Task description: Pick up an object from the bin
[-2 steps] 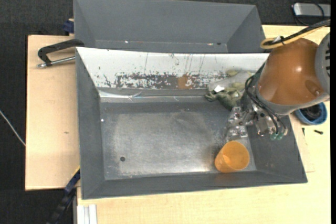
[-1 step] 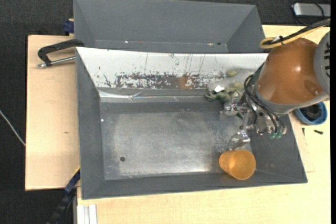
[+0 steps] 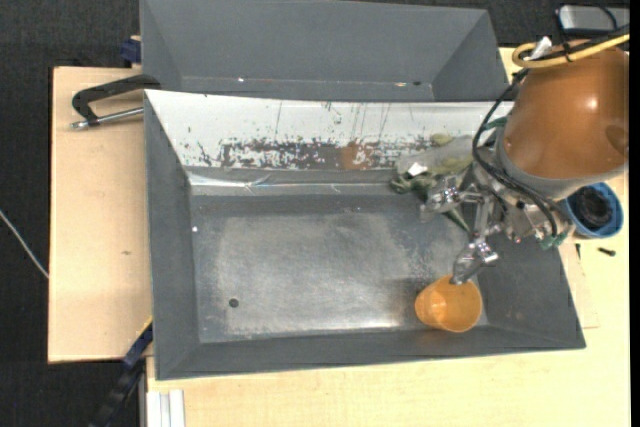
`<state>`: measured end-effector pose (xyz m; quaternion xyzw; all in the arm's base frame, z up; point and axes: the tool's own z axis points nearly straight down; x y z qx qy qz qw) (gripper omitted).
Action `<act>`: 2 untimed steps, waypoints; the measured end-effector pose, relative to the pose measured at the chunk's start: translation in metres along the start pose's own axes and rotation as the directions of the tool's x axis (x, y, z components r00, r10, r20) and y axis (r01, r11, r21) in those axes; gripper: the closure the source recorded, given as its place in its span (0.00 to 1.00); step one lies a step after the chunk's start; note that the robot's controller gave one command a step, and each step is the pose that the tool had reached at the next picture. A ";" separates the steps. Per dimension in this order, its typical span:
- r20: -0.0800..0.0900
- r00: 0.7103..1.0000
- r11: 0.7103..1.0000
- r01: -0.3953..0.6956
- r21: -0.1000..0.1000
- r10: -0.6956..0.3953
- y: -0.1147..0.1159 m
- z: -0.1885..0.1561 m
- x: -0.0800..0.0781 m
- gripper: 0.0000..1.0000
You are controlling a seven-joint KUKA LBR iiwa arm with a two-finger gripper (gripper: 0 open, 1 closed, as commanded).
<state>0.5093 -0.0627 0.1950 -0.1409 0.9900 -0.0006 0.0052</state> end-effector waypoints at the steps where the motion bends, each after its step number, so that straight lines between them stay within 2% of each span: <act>1: -0.013 0.995 0.995 0.096 -0.007 -0.096 -0.012 0.067 0.023 0.00; 2: -0.006 0.995 0.995 0.096 -0.004 -0.096 -0.012 0.063 0.021 1.00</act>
Offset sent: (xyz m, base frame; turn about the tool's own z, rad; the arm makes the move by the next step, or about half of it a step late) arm -0.0176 -0.0182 -0.0643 -0.0970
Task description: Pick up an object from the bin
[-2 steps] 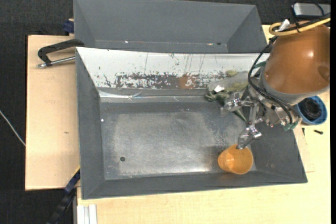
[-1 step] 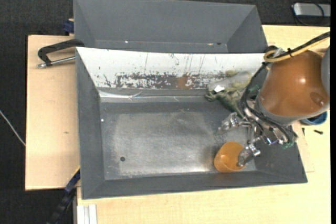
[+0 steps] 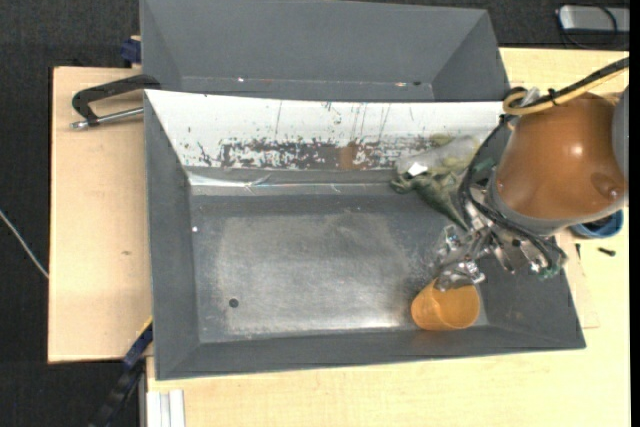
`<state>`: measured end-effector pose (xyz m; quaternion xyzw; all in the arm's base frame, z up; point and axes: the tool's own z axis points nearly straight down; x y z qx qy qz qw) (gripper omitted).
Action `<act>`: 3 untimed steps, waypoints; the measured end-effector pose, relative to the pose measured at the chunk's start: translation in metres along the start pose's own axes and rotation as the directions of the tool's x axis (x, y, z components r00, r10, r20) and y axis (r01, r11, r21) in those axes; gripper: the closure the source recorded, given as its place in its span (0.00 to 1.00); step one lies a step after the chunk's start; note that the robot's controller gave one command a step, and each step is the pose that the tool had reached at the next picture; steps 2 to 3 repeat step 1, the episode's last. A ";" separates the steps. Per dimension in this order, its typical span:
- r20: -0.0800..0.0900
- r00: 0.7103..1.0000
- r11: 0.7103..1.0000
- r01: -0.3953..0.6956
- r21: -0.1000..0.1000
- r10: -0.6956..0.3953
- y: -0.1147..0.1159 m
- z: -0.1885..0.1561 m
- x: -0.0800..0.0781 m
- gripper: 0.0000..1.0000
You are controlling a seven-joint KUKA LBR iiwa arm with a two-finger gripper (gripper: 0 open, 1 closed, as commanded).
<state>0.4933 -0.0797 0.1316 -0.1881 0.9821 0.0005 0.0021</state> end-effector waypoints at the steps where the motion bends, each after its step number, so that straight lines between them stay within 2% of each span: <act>1: 0.009 1.000 1.000 -0.024 0.006 0.024 0.005 -0.083 -0.004 1.00; 3: 0.009 1.000 1.000 -0.024 0.006 0.024 0.005 -0.083 -0.004 1.00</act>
Offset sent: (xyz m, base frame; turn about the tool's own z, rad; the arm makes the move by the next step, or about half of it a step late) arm -0.0016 0.0051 0.0780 0.0244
